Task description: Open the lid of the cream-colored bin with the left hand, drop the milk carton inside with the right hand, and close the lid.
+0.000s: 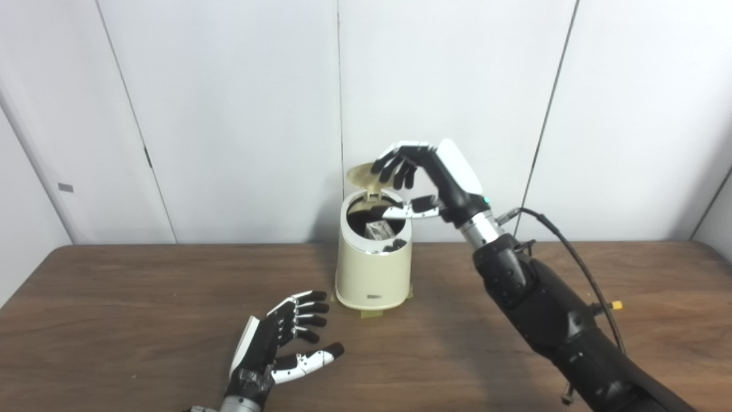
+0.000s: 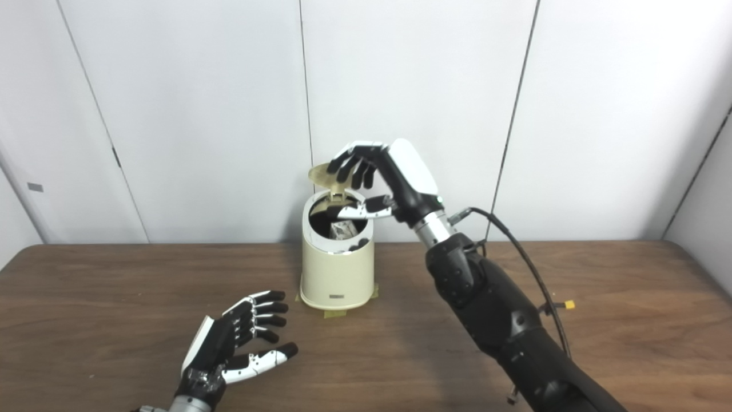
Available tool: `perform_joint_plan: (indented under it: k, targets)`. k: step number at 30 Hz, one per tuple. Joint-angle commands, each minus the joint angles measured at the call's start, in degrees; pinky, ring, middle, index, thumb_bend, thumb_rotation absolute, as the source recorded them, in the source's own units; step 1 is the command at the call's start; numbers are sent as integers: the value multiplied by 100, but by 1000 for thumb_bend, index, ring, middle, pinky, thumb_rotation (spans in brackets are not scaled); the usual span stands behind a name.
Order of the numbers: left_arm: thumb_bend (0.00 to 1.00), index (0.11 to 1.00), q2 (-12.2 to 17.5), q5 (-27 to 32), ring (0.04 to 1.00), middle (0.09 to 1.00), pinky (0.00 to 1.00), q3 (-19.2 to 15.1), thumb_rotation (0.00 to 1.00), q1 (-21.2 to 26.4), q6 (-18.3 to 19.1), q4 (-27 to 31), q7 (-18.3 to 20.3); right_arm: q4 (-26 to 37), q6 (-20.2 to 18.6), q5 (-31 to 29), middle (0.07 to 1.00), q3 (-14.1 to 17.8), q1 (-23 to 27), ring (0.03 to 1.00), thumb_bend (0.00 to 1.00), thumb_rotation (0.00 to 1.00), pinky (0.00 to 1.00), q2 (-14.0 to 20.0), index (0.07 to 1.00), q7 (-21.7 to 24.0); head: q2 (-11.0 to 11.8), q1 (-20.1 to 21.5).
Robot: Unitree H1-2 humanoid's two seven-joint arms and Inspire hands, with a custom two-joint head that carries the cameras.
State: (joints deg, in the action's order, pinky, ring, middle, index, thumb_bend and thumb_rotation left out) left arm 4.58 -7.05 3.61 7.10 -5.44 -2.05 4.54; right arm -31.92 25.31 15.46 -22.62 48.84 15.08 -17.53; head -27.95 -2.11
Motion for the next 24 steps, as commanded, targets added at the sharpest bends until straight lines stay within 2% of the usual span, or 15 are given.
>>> perform_joint_plan:
  k: [1, 5, 9, 11, 13, 14, 16, 18, 21, 24]
  targets:
    - [732, 758, 30, -27, 677, 728, 571, 10, 82, 159, -112, 31, -34, 294, 160, -240, 464, 118, 148, 357, 528, 0, 259, 125, 510, 86, -8, -8]
    - [734, 756, 32, -32, 677, 726, 575, 7, 83, 165, -143, 11, -46, 636, 161, -605, 462, 270, -73, 334, 527, 0, 250, 177, 514, 341, -18, -20]
    - [737, 756, 39, -40, 679, 727, 578, -6, 94, 173, -128, 13, -57, 1184, 160, -1037, 463, 722, -602, 313, 528, 0, 224, 84, 515, 653, -16, -23]
    - [736, 756, 46, -39, 678, 727, 577, -15, 98, 183, -157, -10, -65, 1398, 153, -1446, 463, 927, -885, 303, 527, 1, 213, 44, 518, 1047, -20, -22]
    - [735, 755, 50, -13, 676, 726, 573, -28, 98, 195, -198, -46, -64, 1687, -67, -1810, 476, 1070, -1220, 368, 526, 3, 275, 78, 513, 1479, -10, -27]
    - [735, 755, 49, -2, 674, 725, 572, -36, 97, 201, -217, -65, -68, 1881, -255, -1925, 571, 1130, -1404, 444, 659, 80, 341, 109, 612, 1650, -6, -28]
    - [738, 755, 48, -1, 674, 725, 574, -49, 92, 212, -234, -85, -82, 2153, -491, -2031, 726, 1256, -1685, 591, 778, 183, 467, 128, 756, 1889, 6, -35]
    - [736, 758, 55, 16, 682, 730, 585, -71, 93, 223, -281, -113, -91, 2396, -689, -2115, 770, 1402, -2015, 651, 813, 233, 523, 122, 795, 2052, 19, -31]
    - [729, 768, 65, 76, 693, 738, 604, -113, 94, 236, -377, -151, -96, 2864, -1239, -2254, 818, 1566, -2445, 734, 843, 279, 592, 98, 826, 2276, 31, -35]
    - [726, 775, 58, 153, 699, 743, 617, -175, 89, 251, -422, -168, -93, 3270, -1704, -2170, 837, 1693, -2800, 730, 834, 281, 609, -4, 843, 2303, 45, -55]
